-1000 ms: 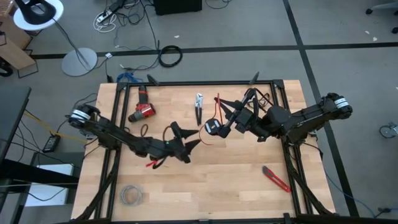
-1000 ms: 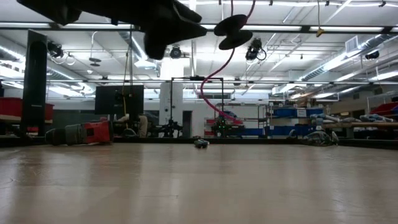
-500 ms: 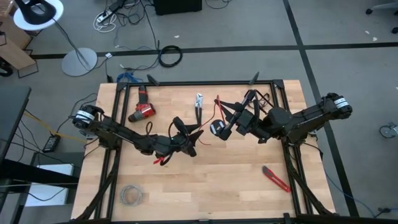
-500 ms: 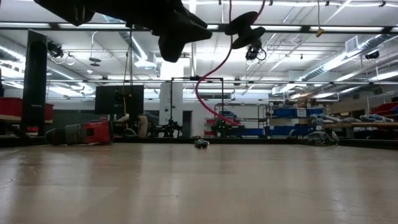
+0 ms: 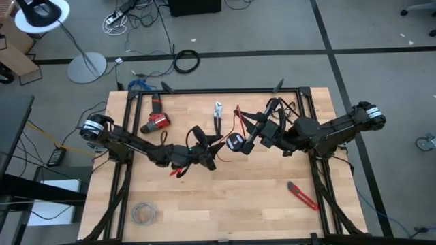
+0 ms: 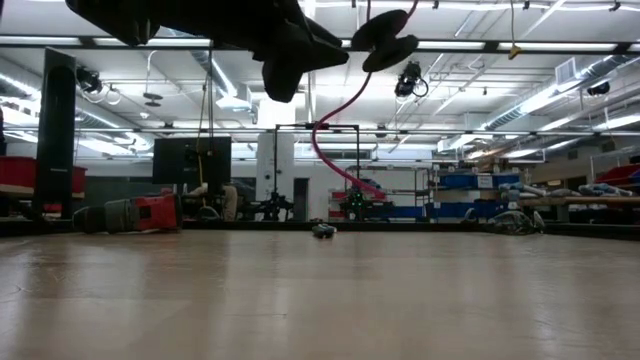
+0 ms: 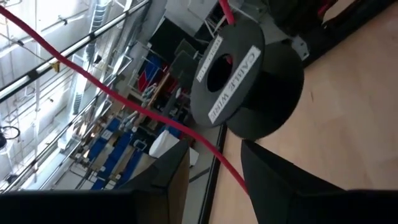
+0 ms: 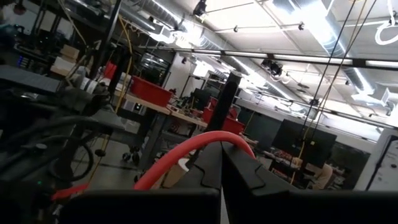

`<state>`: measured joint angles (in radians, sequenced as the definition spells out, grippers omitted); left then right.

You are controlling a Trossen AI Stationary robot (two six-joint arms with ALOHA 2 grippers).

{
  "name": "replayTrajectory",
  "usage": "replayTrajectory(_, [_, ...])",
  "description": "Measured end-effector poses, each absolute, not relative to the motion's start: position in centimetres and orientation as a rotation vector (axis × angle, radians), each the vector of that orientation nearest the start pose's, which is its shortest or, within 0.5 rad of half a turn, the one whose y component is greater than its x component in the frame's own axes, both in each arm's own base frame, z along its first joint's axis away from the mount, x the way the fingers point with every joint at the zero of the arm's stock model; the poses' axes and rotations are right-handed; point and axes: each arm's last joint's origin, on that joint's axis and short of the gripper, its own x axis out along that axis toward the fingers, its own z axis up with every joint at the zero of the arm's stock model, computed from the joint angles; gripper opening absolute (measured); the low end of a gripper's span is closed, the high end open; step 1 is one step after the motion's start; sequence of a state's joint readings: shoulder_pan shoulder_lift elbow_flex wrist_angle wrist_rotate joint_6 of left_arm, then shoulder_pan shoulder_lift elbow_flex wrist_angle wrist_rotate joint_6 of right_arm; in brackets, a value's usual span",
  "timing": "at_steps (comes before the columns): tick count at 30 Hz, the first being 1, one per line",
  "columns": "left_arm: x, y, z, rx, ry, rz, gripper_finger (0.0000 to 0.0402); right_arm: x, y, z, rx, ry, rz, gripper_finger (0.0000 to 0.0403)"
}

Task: Coil cords
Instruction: Uncoil the red wire from the black spool

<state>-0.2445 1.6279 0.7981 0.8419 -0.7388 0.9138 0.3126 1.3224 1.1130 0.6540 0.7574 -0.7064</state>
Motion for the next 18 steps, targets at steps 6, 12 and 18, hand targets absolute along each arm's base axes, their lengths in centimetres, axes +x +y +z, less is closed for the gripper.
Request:
replayTrajectory(6, [34.2, -6.1, 23.1, 0.926, 0.195, 0.430, 0.0148, 28.0, 6.9, 40.5, -0.456, -0.213, -0.546, 0.0000])
replayTrajectory(12, [36.6, -6.5, 21.6, 1.002, 0.230, 0.398, 0.0148, 28.0, 6.9, 40.5, -0.456, -0.209, -0.554, 0.0000])
replayTrajectory(18, [37.3, -6.5, 21.6, 0.955, 0.188, 0.511, 0.0148, 28.0, 7.0, 40.5, -0.458, -0.206, -0.554, 0.0000])
